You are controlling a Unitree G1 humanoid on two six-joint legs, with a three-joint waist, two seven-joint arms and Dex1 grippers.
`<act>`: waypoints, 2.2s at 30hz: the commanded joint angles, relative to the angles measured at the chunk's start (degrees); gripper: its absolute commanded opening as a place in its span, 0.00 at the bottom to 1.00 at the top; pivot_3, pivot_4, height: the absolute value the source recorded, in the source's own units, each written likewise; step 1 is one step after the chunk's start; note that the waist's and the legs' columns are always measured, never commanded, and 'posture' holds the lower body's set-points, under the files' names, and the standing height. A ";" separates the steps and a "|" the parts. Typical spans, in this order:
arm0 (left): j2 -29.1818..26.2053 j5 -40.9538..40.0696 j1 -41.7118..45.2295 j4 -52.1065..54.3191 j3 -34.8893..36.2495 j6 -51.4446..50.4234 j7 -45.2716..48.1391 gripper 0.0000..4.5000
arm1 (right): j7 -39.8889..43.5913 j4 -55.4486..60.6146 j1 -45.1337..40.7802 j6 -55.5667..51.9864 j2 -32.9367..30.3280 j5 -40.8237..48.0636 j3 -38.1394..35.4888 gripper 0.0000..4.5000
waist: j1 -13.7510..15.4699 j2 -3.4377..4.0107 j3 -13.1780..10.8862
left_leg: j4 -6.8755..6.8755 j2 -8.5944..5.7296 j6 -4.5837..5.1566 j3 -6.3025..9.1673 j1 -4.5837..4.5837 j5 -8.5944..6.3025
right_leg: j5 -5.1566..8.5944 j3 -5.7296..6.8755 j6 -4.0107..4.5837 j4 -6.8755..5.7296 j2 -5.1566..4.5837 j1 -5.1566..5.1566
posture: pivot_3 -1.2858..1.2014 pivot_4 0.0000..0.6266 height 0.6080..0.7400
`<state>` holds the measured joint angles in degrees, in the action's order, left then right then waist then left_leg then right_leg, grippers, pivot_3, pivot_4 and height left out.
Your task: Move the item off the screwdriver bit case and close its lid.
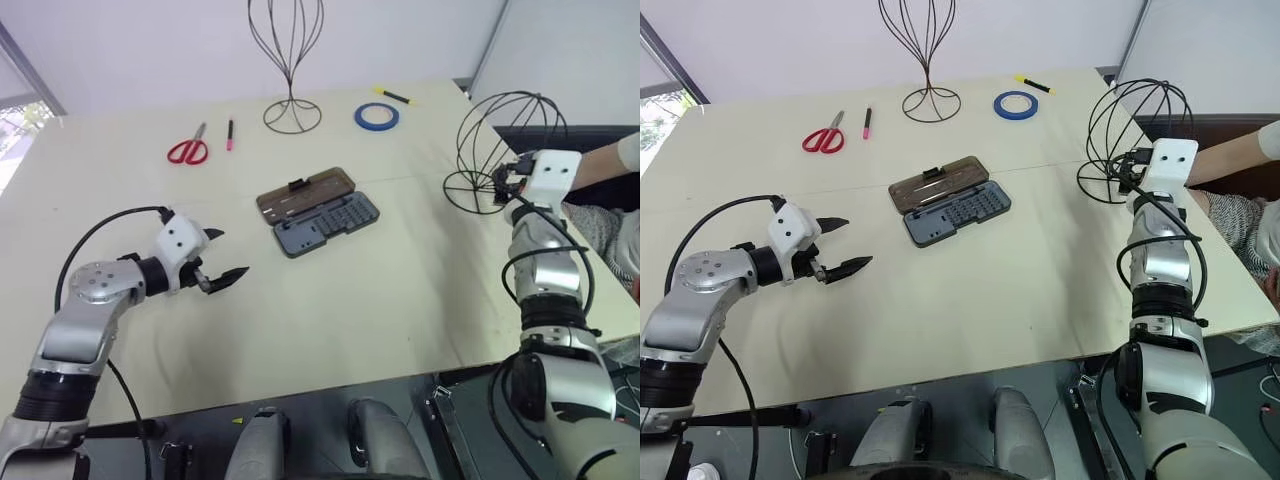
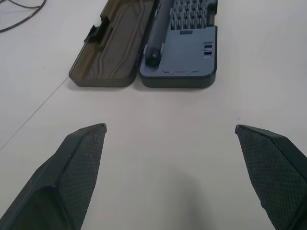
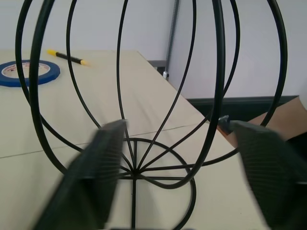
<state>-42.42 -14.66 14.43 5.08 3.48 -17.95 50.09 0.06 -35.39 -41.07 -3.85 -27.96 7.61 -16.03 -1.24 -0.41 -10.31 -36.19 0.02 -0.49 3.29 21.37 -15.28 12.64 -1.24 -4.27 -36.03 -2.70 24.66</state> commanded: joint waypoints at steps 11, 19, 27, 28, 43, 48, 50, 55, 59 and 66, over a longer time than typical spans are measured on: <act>1.75 -0.60 3.02 -2.19 4.17 -3.47 -5.92 1.00 | -6.76 51.13 25.21 -40.14 4.44 3.52 -5.71 0.99 | 0.09 0.00 0.00 | -0.02 0.00 0.01 0.09 0.00 0.00 | 0.01 0.02 -0.01 -0.06 0.02 0.00 | 0.52 0.24 1.00; 3.66 3.69 17.01 -19.78 -0.63 2.92 -4.10 1.00 | -0.52 59.98 22.48 -43.73 8.95 5.91 5.11 0.99 | -0.80 0.01 0.00 | -0.06 0.01 0.01 0.14 -0.05 0.00 | 0.02 0.10 0.00 -0.13 0.08 -0.02 | 0.52 0.24 1.00; 11.72 10.07 43.22 -61.81 -4.21 12.75 -5.63 1.00 | 1.44 56.59 15.24 -38.76 12.02 4.48 9.43 0.99 | 0.26 -0.04 -0.01 | -0.12 -0.06 0.02 0.14 0.09 0.00 | 0.02 0.16 -0.06 -0.01 0.02 -0.01 | 0.52 0.24 1.00; 12.81 10.64 45.21 -65.52 -4.20 12.94 -6.57 1.00 | 1.53 56.72 15.13 -38.26 12.37 4.30 9.87 0.99 | 0.23 -0.05 -0.01 | -0.10 -0.07 0.04 0.14 0.09 -0.02 | 0.03 0.16 -0.07 0.00 0.01 -0.01 | 0.52 0.24 1.00; 22.87 11.27 53.54 -77.69 0.87 3.53 -25.76 1.00 | -0.14 62.44 19.54 -36.28 17.30 1.39 12.52 0.99 | 0.15 -0.09 -0.03 | -0.10 -0.07 0.11 0.18 0.11 -0.06 | 0.03 0.16 -0.08 -0.13 0.01 0.08 | 0.52 0.24 1.00; 26.06 8.73 55.24 -76.73 4.75 -2.12 -30.95 1.00 | 0.27 60.86 18.84 -34.92 17.23 1.05 11.96 0.99 | 0.21 -0.10 -0.03 | -0.10 -0.07 0.11 0.18 0.11 -0.06 | 0.03 0.17 -0.09 -0.13 0.02 0.08 | 0.52 0.24 1.00; 27.37 7.97 55.77 -76.27 5.94 -3.80 -32.63 1.00 | 0.29 60.25 18.38 -34.43 17.34 0.94 11.92 0.99 | 0.29 -0.10 -0.03 | -0.11 -0.08 0.11 0.18 0.12 -0.06 | 0.03 0.17 -0.09 -0.13 0.01 0.08 | 0.52 0.24 1.00; 30.56 6.56 56.87 -75.42 8.17 -8.01 -37.34 1.00 | 0.90 59.07 17.54 -33.37 17.27 0.72 12.21 0.99 | 0.27 -0.10 -0.03 | -0.10 -0.10 0.10 0.18 0.11 -0.05 | 0.02 0.17 -0.09 -0.13 -0.01 0.07 | 0.52 0.24 1.00; 31.34 5.98 56.67 -74.78 9.47 -10.09 -40.75 0.88 | 1.25 58.72 17.30 -33.16 17.10 0.40 12.20 1.00 | 0.20 -0.10 -0.03 | -0.09 -0.10 0.09 0.18 0.09 -0.04 | 0.02 0.16 -0.09 -0.13 -0.01 0.07 | 0.52 0.24 1.00; 30.72 5.86 55.64 -73.93 10.49 -12.10 -45.22 0.15 | 1.83 58.67 17.13 -33.26 16.92 0.06 12.05 1.00 | 0.43 -0.10 -0.03 | -0.08 -0.11 0.04 0.18 0.09 -0.02 | 0.02 0.17 -0.09 -0.13 -0.03 0.07 | 0.52 0.24 1.00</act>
<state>-11.45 -8.43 70.11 -69.99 13.79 -29.06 5.44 1.67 22.09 -22.74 -38.36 -10.85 7.97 -3.57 -0.81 -0.51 -10.34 -36.27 -0.10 -0.46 3.48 21.46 -15.30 12.66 -1.07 -4.37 -36.16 -2.74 24.73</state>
